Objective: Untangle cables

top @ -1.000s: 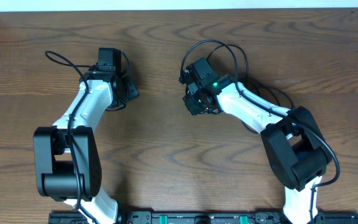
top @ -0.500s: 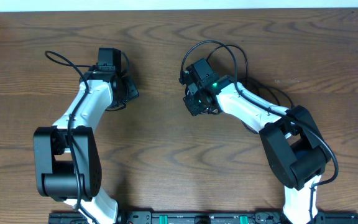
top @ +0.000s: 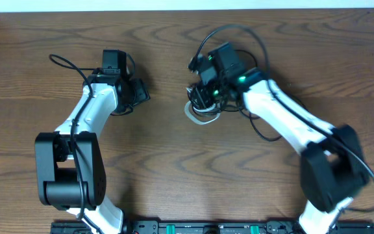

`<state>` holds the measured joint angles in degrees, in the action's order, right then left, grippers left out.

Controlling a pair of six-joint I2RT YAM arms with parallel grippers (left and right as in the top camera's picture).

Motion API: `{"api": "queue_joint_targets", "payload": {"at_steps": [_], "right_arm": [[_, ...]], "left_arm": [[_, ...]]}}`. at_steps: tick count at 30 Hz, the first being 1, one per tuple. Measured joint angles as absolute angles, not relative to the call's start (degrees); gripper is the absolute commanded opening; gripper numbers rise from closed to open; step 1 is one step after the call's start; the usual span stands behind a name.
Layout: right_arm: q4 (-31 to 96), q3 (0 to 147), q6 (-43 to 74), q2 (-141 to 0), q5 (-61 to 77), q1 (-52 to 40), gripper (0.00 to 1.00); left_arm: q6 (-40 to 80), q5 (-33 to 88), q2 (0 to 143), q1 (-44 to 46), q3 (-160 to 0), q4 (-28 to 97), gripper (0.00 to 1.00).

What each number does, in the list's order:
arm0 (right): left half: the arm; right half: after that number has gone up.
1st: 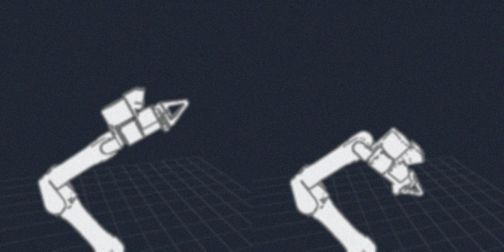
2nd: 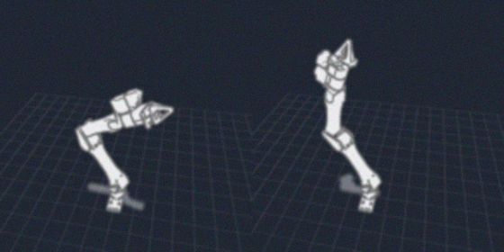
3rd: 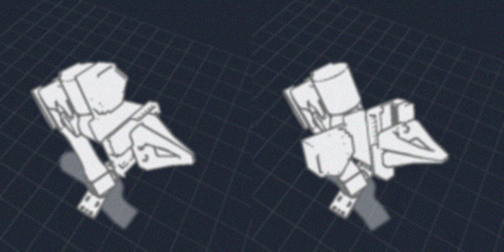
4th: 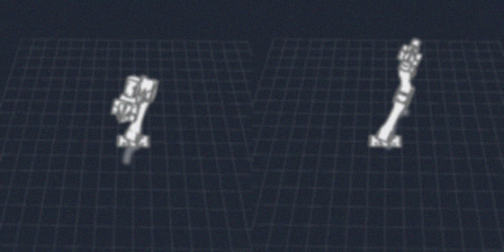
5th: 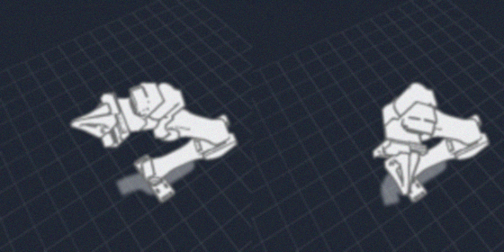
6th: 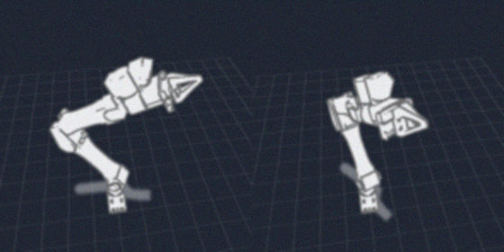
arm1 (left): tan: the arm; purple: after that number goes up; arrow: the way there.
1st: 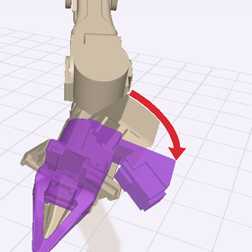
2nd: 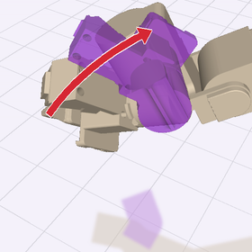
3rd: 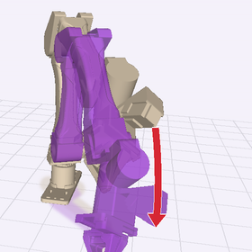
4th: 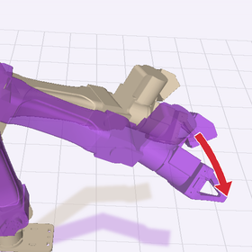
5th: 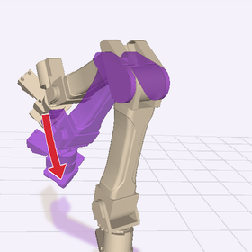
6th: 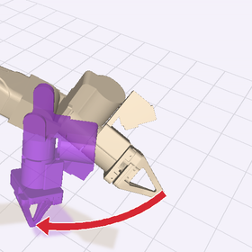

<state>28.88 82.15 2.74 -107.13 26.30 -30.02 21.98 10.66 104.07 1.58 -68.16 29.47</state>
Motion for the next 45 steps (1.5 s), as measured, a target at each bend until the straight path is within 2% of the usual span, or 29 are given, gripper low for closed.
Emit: {"api": "queue_joint_targets", "payload": {"at_steps": [4,6,12,15,20,22,24,28,34,36,42,45], "right_arm": [[28.9,82.9,2.7,-101.8,30.1,-28.9,0.01],[28.8,83.1,3.2,-99.7,31.4,-28.1,0.01],[28.6,83.2,12.3,-99.9,30.0,-24.5,0.01],[27.2,83.2,11.0,-100.0,37.9,-22.0,0.01],[29.6,83.2,11.7,-100.1,40.7,-20.7,0.02],[32.1,83.2,9.6,-100.1,40.7,-20.5,0.08],[34.6,83.2,7.7,-100.1,40.6,-20.5,0.34],[36.5,83.0,4.5,-100.2,40.0,-21.9,0.64],[36.5,81.3,2.6,-101.3,34.5,-28.6,0.77],[36.4,81.0,2.3,-102.7,31.5,-31.2,0.79],[33.3,80.9,2.4,-110.4,27.2,-37.8,0.8],[31.5,80.9,2.8,-114.8,27.3,-39.7,0.75]], "left_arm": [[18.6,18.7,104.1,1.6,-68.2,27.8,0.66],[14.7,26.9,104.1,1.6,-68.1,26.8,0.66],[3.5,46.9,104.1,1.6,-68.1,26.8,0.67],[-0.4,55.2,104.1,1.6,-68.1,27.2,0.67],[-3.0,61.6,104.1,1.6,-68.1,30.2,0.66],[-2.9,61.0,104.1,1.6,-68.1,31.7,0.67],[-0.9,57.5,104.1,1.6,-68.1,32.2,0.66],[6.6,48.8,104.1,1.4,-68.1,29.8,0.67],[17.6,38.2,104.1,-0.9,-68.1,25.7,0.67],[19.3,35.2,104.1,-1.5,-68.1,25.7,0.67],[21.7,21.5,104.1,-2.2,-68.1,29.8,0.72],[22.2,17.4,104.1,-2.5,-68.1,30.1,0.73]]}}
